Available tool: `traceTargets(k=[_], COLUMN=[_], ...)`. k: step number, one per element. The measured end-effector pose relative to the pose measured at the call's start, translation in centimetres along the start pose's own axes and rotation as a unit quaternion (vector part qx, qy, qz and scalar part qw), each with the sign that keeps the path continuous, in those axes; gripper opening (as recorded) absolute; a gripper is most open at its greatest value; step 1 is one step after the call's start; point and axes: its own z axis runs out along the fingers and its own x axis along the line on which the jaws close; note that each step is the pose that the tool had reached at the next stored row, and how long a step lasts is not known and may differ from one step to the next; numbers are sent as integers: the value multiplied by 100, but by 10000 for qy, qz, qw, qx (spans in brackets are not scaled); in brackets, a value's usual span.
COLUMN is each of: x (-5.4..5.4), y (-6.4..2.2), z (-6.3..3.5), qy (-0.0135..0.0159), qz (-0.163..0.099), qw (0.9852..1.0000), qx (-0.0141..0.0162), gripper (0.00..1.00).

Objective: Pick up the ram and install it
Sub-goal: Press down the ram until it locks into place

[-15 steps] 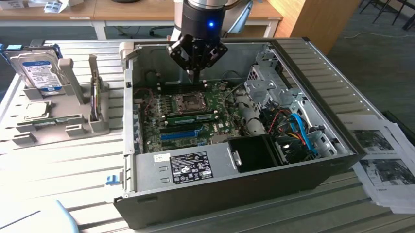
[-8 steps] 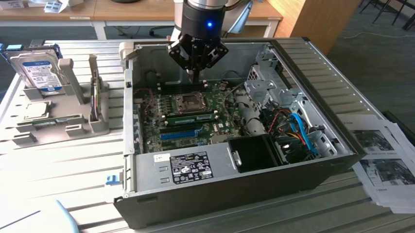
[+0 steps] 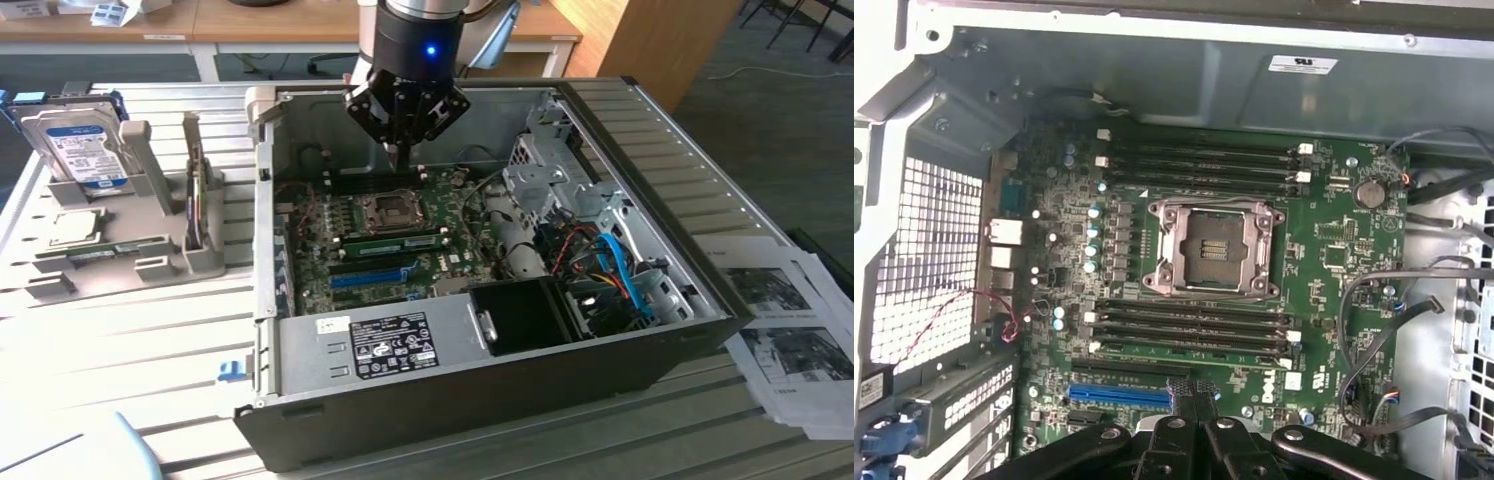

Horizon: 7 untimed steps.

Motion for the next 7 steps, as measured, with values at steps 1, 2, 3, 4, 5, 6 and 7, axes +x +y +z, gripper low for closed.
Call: traceTargets(k=[1, 2, 3, 4, 5, 6, 7], x=[0, 0, 0, 0, 0, 0, 0], y=[0, 0, 0, 0, 0, 0, 0], z=[0, 0, 0, 0, 0, 0, 0], qy=[-1, -1, -1, -1, -1, -1, -1], qz=[24, 31, 30, 31, 31, 31, 31], qw=[10000, 10000, 10000, 10000, 10000, 10000, 10000], qx=[-1, -1, -2, -2, -1, -1, -1], gripper=[9, 9, 9, 9, 9, 9, 9])
